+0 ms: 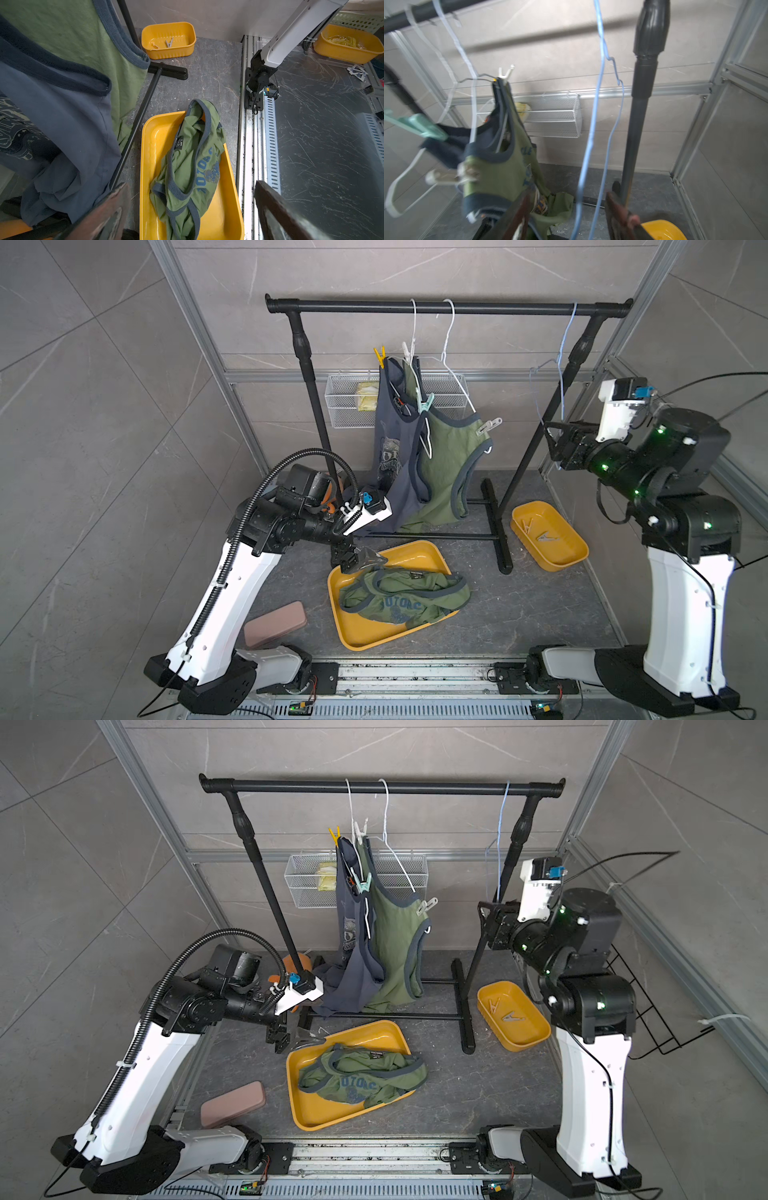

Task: Remove the clothespins securing tank tops to the hanger
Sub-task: Place the hanger on the clothesline, then pick up the hanger from the clothesline.

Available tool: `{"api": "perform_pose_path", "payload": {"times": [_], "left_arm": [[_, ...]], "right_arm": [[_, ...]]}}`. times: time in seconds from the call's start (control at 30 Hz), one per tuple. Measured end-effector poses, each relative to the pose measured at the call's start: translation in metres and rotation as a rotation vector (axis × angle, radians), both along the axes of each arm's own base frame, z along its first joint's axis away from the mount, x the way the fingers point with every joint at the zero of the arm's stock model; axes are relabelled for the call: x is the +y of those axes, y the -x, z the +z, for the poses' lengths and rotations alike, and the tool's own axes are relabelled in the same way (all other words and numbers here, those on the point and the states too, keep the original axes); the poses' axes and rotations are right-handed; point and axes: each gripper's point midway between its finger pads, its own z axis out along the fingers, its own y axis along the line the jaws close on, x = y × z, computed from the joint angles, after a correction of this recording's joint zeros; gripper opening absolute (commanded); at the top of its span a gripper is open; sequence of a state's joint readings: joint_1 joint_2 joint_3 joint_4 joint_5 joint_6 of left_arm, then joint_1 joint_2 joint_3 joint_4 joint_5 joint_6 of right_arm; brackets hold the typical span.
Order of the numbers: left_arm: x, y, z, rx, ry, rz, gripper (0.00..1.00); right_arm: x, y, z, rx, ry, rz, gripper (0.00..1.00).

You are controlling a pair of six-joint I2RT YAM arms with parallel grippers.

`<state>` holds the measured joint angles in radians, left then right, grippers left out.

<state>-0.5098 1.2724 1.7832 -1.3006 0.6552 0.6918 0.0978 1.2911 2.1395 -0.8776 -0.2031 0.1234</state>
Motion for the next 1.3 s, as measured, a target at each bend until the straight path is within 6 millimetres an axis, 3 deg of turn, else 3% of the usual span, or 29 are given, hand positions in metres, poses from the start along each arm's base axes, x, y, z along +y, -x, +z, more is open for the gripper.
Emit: {"api": "perform_pose_path", "payload": {"times": [0.2, 0.37, 0.57, 0.87, 1.3], "left_arm": [[0.008, 0.018, 0.008, -0.025, 0.009, -0.023, 0.96], [0.01, 0.023, 0.008, -0.016, 0.01, -0.032, 0.96], [0.009, 0.024, 0.008, -0.013, 0.015, -0.039, 0.96], [0.009, 0.024, 0.007, -0.018, 0.01, -0.049, 0.96], [0.008, 0.024, 0.001, -0.008, 0.001, -0.057, 0.96]], "right_arm": [[0.029, 0.049, 0.016, -0.051, -0.046, 0.203, 0.57], [0.05, 0.064, 0.008, -0.02, -0.069, 0.347, 0.56], [0.072, 0.048, -0.003, 0.053, -0.082, 0.444, 0.54], [0.115, 0.011, -0.046, 0.183, -0.018, 0.477, 0.55], [0.11, -0.021, -0.065, 0.187, 0.059, 0.308, 0.52]]}}
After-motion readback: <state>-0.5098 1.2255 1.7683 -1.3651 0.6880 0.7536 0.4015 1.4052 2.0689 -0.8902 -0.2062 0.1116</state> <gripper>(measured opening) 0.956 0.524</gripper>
